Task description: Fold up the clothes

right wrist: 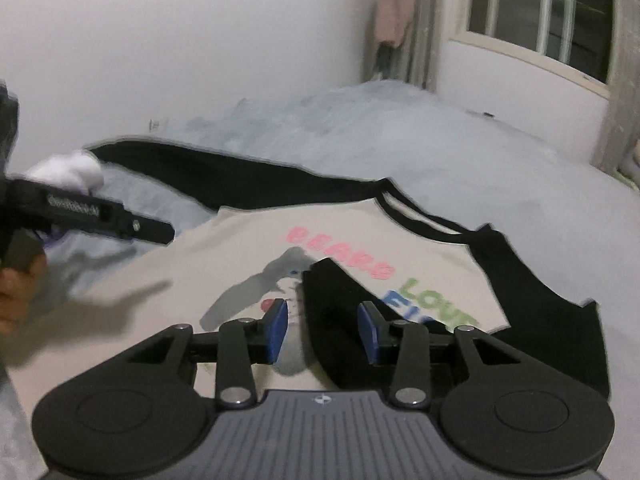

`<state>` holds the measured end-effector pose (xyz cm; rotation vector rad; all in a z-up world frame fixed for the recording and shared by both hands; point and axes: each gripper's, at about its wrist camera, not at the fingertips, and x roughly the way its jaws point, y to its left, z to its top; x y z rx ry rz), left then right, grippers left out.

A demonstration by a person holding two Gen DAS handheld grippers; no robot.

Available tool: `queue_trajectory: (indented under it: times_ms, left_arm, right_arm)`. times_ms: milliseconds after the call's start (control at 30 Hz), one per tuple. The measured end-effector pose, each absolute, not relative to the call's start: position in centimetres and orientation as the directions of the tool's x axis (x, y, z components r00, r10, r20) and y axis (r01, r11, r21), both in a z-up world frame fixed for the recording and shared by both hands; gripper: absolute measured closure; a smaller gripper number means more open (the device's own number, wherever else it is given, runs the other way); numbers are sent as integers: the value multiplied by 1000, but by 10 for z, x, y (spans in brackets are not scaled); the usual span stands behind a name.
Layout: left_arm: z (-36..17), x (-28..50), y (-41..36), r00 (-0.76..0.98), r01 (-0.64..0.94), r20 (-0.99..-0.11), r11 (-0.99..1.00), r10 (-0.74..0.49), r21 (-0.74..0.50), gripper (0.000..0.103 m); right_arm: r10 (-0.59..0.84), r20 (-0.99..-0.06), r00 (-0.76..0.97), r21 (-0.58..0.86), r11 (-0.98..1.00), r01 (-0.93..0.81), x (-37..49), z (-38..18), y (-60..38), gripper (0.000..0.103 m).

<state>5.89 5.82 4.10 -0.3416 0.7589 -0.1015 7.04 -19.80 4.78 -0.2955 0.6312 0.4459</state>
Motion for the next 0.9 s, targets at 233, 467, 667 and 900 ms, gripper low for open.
queue_trajectory:
  times_ms: [233,467,667,900]
  left_arm:
    - [37,64,57,702,-35,-688,956,-183,-290,29]
    - [36,62,54,695,-25,-695,960,-185,-280,29]
    - [36,63,55,691,-30,-698,957,-189,-289,29]
    - [36,63,55,690,-26,-698,956,-194,-291,29]
  right_arm:
    - [282,-634,720,-80,902,-424,75,31,-190,91]
    - [330,-616,715,-41,893,-448,59,43,-189,101]
    - [298,-628,719,-54,905,-423,57,40,-186,97]
    - [302,-620,724,79,942,-326,81,35,-201,65]
